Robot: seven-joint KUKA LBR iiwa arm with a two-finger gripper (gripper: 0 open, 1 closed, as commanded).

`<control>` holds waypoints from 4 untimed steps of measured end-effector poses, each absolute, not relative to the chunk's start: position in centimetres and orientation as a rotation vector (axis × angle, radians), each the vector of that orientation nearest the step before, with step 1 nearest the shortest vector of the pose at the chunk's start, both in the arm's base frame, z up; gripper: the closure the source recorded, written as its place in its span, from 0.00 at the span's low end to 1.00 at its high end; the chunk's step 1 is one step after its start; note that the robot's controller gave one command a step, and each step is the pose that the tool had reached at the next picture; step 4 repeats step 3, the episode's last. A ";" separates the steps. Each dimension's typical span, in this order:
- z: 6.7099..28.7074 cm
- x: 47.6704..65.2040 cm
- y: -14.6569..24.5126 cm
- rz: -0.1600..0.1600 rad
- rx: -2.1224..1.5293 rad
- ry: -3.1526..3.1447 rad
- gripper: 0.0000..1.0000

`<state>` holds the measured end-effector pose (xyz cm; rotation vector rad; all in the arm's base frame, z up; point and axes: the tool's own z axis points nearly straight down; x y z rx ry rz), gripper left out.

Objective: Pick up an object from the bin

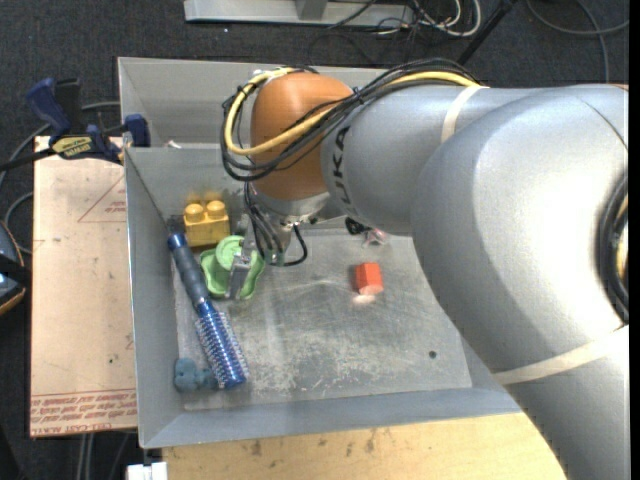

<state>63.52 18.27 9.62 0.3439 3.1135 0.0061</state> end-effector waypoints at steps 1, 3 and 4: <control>7.6 63.8 18.7 0.011 0.402 3.100 0.00; 12.1 64.0 18.8 0.005 0.402 3.109 1.00; 12.1 64.0 18.8 0.005 0.402 3.109 1.00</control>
Offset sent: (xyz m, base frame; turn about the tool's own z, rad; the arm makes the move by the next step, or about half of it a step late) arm -0.0021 0.0033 -0.0262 0.0400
